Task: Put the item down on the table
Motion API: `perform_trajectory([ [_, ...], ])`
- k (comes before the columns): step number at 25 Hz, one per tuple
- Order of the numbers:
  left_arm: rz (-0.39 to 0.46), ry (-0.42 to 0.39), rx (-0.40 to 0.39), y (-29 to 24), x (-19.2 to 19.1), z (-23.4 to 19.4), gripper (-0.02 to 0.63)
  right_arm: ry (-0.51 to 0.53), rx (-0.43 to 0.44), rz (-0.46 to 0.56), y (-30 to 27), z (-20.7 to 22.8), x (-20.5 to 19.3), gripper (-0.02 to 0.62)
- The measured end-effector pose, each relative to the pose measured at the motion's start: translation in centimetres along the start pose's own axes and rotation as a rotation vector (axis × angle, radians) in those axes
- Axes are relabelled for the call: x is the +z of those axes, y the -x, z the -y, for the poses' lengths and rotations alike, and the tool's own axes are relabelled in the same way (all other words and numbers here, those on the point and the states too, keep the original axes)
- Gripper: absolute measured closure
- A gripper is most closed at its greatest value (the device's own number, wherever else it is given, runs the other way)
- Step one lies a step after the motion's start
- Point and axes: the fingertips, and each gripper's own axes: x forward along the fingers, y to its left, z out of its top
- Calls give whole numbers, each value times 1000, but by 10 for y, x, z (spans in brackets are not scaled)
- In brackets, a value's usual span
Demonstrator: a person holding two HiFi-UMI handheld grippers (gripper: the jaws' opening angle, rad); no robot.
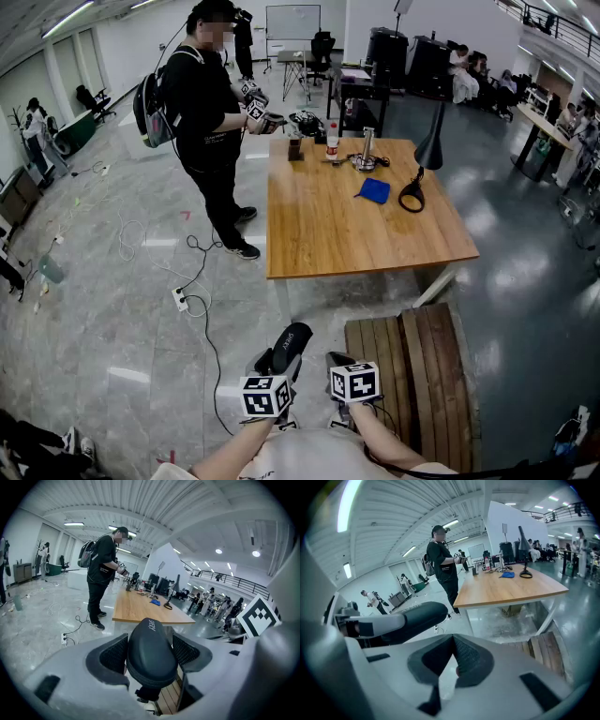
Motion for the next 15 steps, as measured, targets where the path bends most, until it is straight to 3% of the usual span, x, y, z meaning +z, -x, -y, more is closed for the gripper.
perform_trajectory([
  [15, -6, 19, -9, -7, 22, -53, 298, -42, -39, -6, -34, -15, 17, 592],
])
